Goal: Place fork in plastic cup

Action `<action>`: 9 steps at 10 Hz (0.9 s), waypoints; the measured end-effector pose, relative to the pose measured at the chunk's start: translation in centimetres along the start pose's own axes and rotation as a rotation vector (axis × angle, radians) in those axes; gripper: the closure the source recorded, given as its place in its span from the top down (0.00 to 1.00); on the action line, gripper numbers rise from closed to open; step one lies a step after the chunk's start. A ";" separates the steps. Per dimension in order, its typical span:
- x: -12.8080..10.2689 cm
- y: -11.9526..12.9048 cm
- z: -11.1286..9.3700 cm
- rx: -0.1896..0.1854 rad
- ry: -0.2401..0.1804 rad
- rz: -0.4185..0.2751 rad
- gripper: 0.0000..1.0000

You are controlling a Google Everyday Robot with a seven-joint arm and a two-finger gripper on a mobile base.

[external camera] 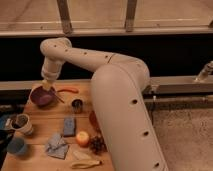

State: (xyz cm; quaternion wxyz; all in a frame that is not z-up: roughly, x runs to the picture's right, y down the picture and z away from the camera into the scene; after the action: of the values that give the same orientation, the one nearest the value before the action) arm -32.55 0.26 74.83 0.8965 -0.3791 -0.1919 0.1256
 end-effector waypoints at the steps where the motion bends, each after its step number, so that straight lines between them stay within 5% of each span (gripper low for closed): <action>1: -1.1 2.0 0.3 -0.018 0.000 -0.042 0.00; 9: -1.5 2.7 0.8 -0.042 0.011 -0.075 0.00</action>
State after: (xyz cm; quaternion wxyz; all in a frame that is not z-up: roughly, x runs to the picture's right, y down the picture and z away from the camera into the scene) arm -34.46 2.04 72.95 0.8935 -0.3910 -0.2034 0.0857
